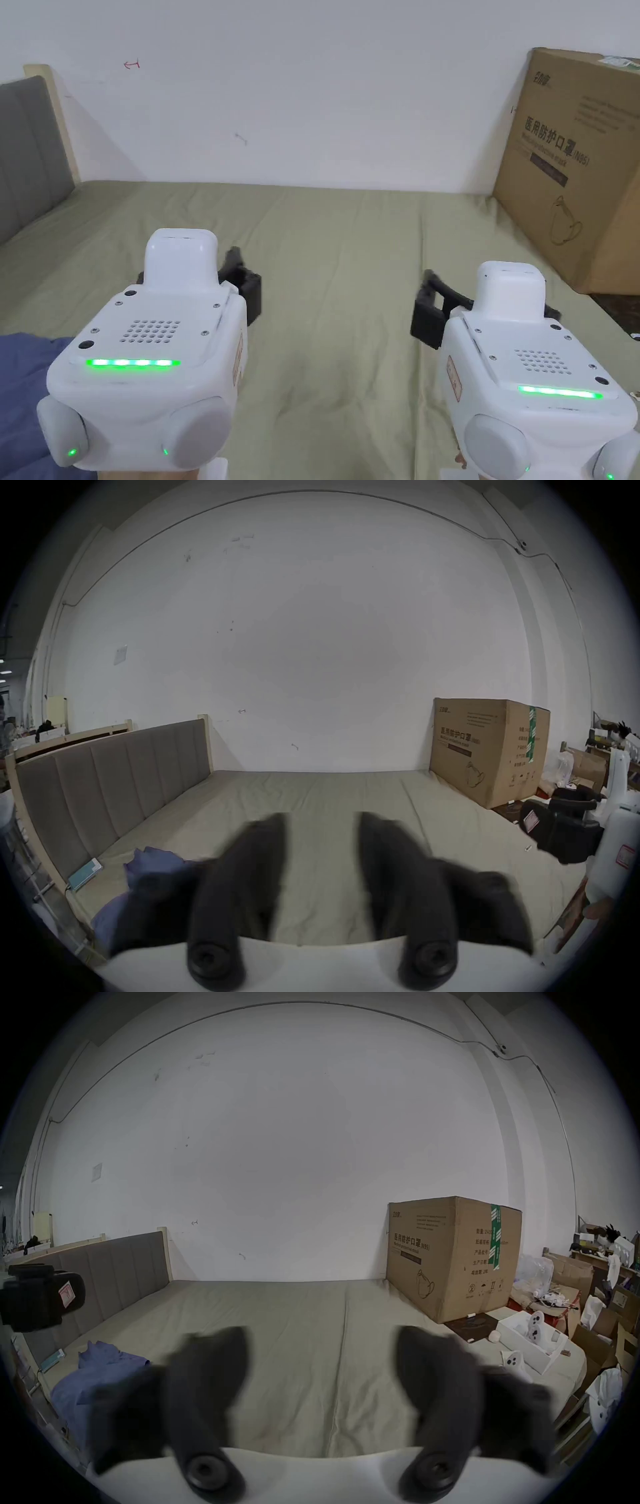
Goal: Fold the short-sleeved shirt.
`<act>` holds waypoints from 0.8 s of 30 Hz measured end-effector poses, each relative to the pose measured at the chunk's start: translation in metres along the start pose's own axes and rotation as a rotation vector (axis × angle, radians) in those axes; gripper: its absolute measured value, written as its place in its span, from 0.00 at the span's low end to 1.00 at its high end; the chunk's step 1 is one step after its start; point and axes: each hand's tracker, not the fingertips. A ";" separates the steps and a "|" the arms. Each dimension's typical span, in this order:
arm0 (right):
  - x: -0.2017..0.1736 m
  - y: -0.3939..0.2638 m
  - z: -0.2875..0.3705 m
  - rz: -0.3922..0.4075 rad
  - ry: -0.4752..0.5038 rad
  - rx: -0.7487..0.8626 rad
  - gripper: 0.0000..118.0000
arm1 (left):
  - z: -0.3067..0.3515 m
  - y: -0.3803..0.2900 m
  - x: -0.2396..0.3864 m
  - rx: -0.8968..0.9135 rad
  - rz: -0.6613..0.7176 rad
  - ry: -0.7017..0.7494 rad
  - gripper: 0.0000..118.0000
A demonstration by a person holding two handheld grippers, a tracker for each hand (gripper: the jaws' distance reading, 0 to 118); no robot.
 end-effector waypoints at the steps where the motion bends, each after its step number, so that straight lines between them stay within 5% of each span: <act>1: -0.002 0.000 -0.001 0.006 -0.010 -0.010 0.56 | 0.000 0.000 0.000 0.002 -0.004 0.007 0.21; 3: -0.003 -0.001 -0.004 0.033 -0.028 -0.019 0.06 | 0.001 -0.001 -0.001 0.007 -0.009 -0.007 0.11; 5: 0.000 0.000 -0.004 0.029 0.007 -0.036 0.05 | 0.002 -0.001 -0.001 0.013 -0.011 -0.007 0.00; 19: -0.026 0.010 -0.007 0.019 0.123 -0.032 0.00 | 0.008 0.006 -0.023 0.013 -0.003 0.038 0.00; 24: -0.057 0.011 -0.015 0.026 0.255 -0.053 0.00 | 0.026 0.009 -0.062 0.000 0.003 0.163 0.00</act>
